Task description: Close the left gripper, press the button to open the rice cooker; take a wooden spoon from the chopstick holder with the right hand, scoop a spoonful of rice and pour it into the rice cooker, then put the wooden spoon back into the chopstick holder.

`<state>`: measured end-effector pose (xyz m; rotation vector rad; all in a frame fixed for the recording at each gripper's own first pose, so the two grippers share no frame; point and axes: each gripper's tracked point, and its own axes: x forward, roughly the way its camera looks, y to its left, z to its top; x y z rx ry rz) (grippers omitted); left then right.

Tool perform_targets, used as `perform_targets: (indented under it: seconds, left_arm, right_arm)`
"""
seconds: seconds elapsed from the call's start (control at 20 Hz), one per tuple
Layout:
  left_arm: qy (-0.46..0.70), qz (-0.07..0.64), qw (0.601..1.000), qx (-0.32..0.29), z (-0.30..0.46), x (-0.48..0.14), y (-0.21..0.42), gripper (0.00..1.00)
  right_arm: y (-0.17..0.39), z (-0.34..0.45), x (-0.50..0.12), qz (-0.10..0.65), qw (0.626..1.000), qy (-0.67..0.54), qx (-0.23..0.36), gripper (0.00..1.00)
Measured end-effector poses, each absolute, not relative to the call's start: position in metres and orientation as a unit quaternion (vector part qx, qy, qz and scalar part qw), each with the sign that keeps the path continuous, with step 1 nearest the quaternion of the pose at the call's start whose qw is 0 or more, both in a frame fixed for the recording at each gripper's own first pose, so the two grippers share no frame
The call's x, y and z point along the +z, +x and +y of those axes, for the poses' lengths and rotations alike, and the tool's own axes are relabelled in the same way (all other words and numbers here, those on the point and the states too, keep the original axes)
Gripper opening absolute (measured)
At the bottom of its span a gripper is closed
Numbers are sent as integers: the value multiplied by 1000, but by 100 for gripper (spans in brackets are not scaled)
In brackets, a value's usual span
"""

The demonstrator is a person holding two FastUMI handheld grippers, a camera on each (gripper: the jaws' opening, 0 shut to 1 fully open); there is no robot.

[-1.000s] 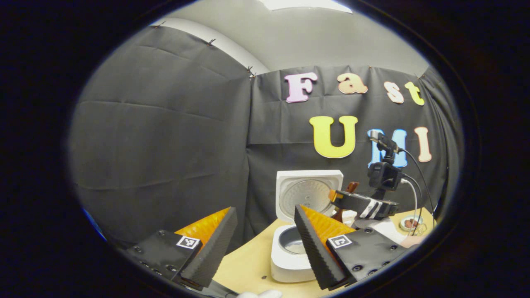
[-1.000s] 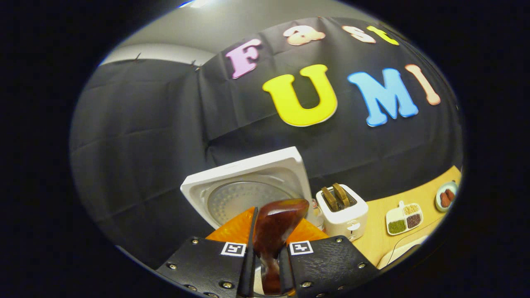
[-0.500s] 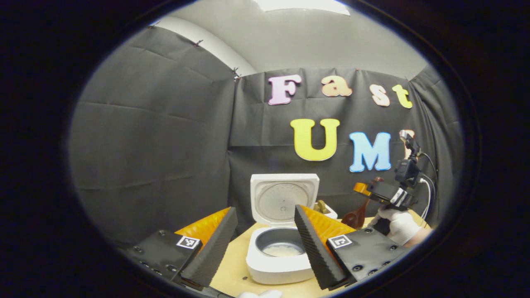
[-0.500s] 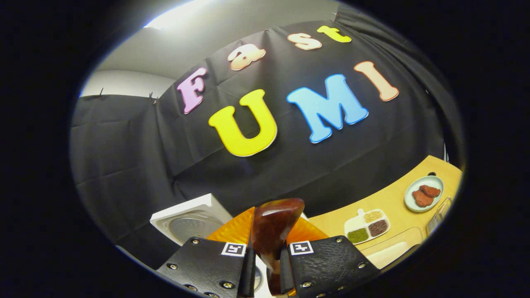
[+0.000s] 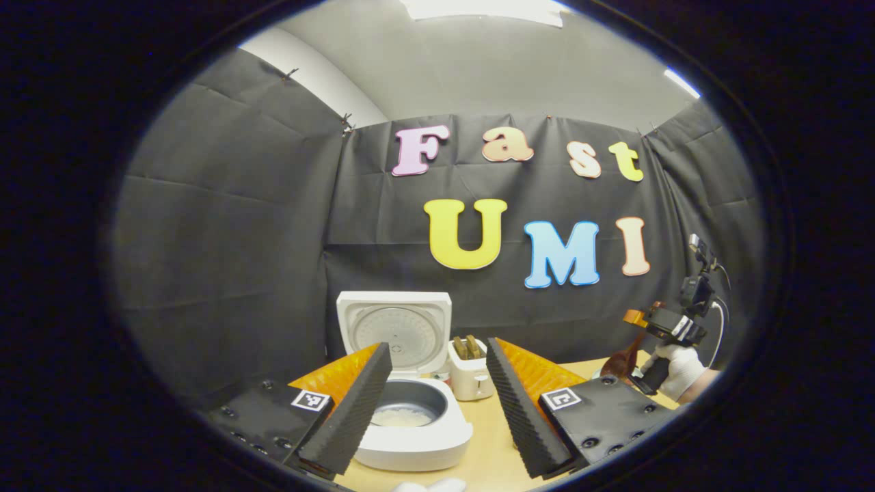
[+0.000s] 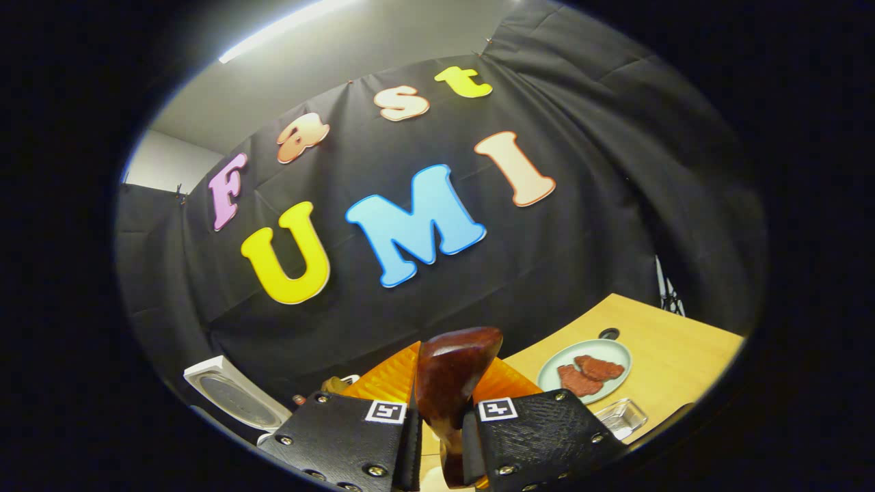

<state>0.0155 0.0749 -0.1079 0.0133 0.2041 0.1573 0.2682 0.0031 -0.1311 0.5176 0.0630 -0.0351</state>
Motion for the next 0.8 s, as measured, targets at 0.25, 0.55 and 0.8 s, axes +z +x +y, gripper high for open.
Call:
perform_targets:
  seconds: [0.25, 0.55, 0.8]
  left_arm:
    - [15, 110, 991, 73, 30, -113, 27, 94]
    - [34, 115, 991, 66, -9, -116, 33, 95]
    - [40, 125, 989, 71, -20, -126, 33, 98]
  right_arm:
    - [268, -77, -172, 47, 965, 251, -53, 24]
    - [269, -113, -215, 67, 961, 260, -65, 24]
    - [272, -104, -240, 85, 958, 269, -51, 24]
